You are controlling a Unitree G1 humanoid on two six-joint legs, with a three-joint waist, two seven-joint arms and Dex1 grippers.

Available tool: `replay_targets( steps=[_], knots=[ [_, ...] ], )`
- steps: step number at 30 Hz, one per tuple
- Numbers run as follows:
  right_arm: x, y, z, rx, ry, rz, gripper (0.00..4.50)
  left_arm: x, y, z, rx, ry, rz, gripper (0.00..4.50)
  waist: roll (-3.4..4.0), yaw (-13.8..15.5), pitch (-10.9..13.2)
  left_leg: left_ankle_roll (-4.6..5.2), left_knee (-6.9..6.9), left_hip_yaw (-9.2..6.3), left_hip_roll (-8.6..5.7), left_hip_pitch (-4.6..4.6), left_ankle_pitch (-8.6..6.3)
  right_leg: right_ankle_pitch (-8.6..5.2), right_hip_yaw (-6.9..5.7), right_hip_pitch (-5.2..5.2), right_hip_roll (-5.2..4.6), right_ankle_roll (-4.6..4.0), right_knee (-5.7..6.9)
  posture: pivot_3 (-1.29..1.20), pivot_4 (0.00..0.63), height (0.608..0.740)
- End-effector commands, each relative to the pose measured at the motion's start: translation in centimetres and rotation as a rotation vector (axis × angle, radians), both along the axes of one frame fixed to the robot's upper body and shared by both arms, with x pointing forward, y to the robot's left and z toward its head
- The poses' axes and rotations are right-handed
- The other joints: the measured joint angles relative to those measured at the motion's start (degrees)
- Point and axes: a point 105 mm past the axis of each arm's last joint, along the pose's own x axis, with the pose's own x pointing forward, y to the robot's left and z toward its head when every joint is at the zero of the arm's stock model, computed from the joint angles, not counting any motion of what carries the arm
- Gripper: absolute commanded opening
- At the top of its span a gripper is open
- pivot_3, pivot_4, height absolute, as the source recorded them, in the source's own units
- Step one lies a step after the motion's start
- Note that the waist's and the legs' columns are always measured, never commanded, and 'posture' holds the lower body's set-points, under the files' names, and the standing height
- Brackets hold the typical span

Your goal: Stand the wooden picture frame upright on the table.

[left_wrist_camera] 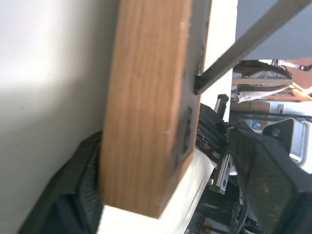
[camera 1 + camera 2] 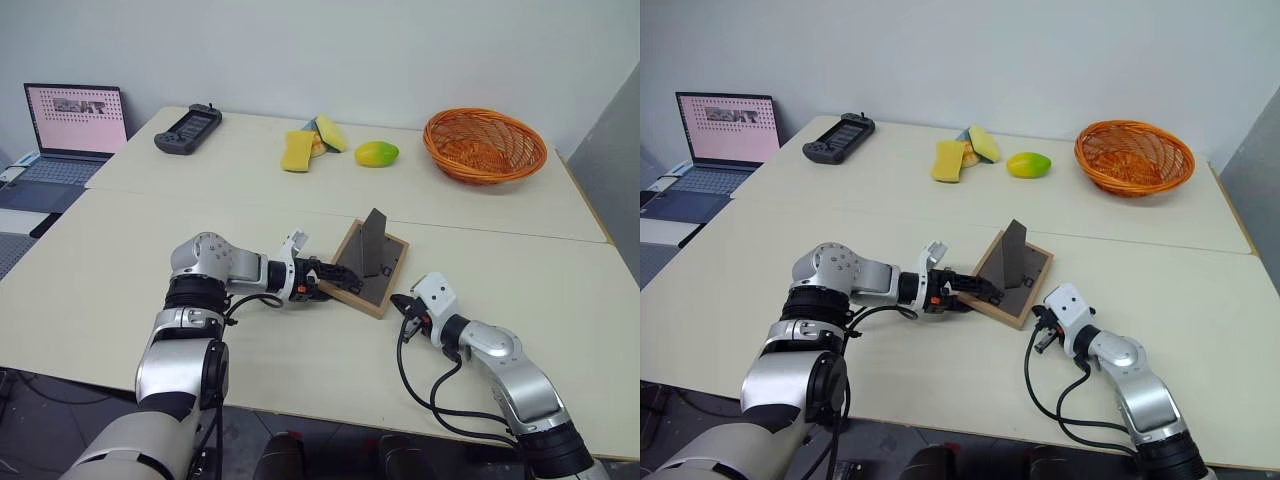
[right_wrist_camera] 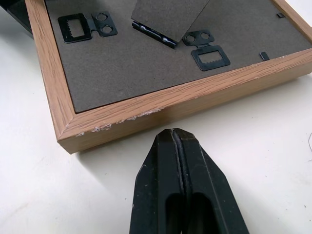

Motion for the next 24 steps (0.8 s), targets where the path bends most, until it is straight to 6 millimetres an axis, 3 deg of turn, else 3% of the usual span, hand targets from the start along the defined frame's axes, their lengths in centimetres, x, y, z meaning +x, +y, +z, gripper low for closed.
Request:
replay_targets(
  steps=[1,4,10,19,24],
  knots=[
    [0.0,-0.2,0.9,0.012,-0.026,-0.006,0.0,0.4,0.1,0.3,0.002,-0.017,0.014,2.88,0.0,0.0,0.0,0.0,0.0,0.0,0.0,0.0,0.0,0.0,0.0,0.0,0.0,0.0,0.0,0.0,0.15,0.74],
    [0.0,-0.1,0.9,0.012,-0.026,-0.006,0.0,0.4,0.0,0.4,-0.007,-0.02,0.01,2.16,-0.01,0.0,0.0,0.0,-0.01,0.0,0.0,-0.01,0.0,0.0,0.0,-0.03,0.0,0.0,0.0,0.0,0.15,0.74],
    [0.1,-0.3,1.0,0.011,-0.029,-0.01,0.0,0.3,-0.2,0.7,-0.02,-0.022,-0.002,1.34,-0.01,0.0,0.0,0.0,-0.01,0.0,0.0,-0.01,0.0,0.0,0.0,-0.02,0.0,0.0,0.0,0.0,0.15,0.74],
    [0.2,-0.4,0.9,0.014,-0.03,-0.018,0.0,0.3,-0.4,1.3,-0.022,-0.054,-0.026,1.32,-0.01,0.0,0.0,0.0,-0.02,0.0,0.0,-0.01,0.0,0.0,-0.01,-0.02,0.0,0.0,-0.01,0.0,0.15,0.74],
    [0.2,-1.1,0.9,0.0,-0.027,-0.023,0.0,1.2,-0.2,3.0,-0.052,-0.173,-0.023,1.32,-0.02,0.0,0.0,0.0,-0.02,0.0,0.0,-0.02,0.0,0.0,-0.01,-0.03,0.0,0.0,-0.01,0.0,0.15,0.74]
  ],
)
